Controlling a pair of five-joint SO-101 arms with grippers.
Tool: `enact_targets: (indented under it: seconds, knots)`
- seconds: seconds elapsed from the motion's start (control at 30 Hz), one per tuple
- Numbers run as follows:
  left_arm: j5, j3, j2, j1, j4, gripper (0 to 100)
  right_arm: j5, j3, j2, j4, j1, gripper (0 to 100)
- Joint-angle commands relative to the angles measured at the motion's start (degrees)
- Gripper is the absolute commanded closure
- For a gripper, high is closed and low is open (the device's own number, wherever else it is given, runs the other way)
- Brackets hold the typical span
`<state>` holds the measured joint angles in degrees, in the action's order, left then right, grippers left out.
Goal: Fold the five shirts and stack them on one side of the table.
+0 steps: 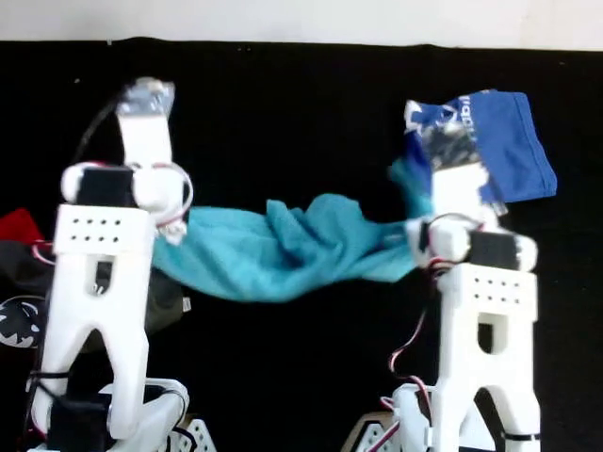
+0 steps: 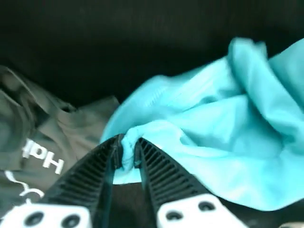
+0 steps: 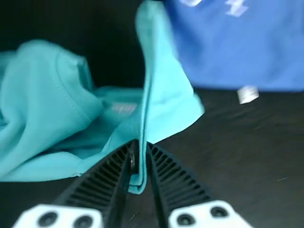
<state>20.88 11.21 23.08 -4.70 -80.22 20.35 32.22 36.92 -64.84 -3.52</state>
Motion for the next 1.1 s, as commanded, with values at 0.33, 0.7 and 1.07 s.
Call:
enact_targets:
  seconds: [0.33,0.7,1.07]
  knots:
    - [-9.6,-9.5,1.6,-0.7,-11.1,99,7.6,-1.8,1.2,-10.9,-18.2,99.2]
    - [-9.6,-1.6,2.2,-0.7,-6.8,99,14.1,-10.2,1.3,-29.0,-27.1,98.9]
    - [-9.6,-5.4,2.2,-7.3,-7.3,99,4.0,-26.0,2.9,-36.0,-19.2,70.7]
